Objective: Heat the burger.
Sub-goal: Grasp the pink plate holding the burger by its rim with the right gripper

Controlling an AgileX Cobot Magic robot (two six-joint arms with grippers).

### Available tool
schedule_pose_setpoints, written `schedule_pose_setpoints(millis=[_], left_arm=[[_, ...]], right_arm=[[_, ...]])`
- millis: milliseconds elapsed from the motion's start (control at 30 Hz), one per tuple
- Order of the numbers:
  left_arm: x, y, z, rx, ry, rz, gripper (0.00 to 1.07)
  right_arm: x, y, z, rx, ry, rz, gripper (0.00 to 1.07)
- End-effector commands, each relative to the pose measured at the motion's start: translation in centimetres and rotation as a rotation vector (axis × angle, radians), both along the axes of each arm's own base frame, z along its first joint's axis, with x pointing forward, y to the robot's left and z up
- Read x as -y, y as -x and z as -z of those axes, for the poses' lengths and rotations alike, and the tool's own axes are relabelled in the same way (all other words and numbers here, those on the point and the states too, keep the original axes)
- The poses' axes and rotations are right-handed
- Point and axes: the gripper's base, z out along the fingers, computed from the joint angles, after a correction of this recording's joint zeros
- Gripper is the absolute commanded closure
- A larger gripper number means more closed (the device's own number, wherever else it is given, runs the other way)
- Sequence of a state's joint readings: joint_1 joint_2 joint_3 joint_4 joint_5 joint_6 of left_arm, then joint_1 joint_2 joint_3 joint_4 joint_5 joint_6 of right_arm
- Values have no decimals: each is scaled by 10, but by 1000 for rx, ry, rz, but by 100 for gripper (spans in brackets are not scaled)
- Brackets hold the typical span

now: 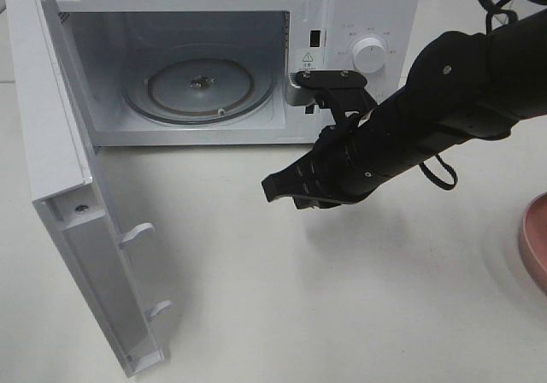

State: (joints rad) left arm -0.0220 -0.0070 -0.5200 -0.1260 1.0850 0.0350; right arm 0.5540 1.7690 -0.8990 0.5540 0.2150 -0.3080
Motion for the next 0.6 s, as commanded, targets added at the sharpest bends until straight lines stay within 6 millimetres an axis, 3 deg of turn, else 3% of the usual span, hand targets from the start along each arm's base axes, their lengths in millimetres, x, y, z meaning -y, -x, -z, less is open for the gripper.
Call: schedule_pose_setpoints(millis=[33,233,600], left_arm=[[0,2,0,26,4,-6,9],[0,2,0,26,4,-6,9],[0,2,0,26,4,-6,9]], right_arm=[[4,7,-5,-27,53,-89,104],[16,20,-12,-117,141,-187,102],[72,19,-38,-222,250,39,96]])
